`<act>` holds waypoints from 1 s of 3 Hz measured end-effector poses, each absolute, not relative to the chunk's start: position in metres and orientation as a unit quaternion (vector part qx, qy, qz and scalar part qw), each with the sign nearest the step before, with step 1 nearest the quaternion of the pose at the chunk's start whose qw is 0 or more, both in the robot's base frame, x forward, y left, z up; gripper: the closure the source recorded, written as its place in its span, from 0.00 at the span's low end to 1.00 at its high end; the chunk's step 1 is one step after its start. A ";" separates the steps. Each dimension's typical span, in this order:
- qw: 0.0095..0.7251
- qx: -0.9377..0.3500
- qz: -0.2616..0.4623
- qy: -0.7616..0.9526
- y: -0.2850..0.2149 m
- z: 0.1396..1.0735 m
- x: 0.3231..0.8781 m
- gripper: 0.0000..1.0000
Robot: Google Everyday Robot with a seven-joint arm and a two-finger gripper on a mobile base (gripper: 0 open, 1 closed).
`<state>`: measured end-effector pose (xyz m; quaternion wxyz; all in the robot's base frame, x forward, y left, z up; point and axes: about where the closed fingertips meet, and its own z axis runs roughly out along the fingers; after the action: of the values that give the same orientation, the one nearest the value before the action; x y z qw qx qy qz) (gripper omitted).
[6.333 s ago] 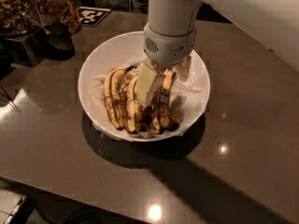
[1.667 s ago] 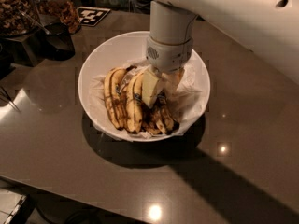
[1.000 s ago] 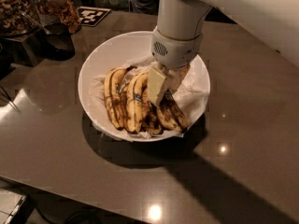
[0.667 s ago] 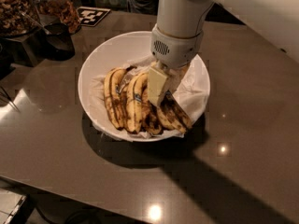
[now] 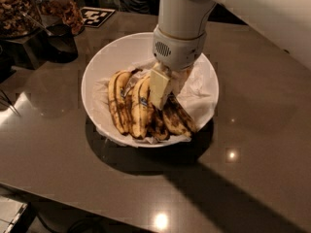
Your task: Pick banana from white bowl
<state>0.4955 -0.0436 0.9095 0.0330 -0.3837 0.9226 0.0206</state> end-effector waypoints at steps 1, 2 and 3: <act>0.020 -0.368 0.010 0.930 -0.049 0.917 0.479 1.00; 0.021 -0.349 0.017 0.937 -0.057 0.936 0.439 1.00; 0.040 -0.349 0.022 0.936 -0.051 0.937 0.447 1.00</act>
Offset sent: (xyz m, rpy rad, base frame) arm -0.0845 -0.0302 0.0321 -0.0999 0.1083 -0.1079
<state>0.4471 -0.0512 0.9374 0.0401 -0.3486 0.9362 0.0221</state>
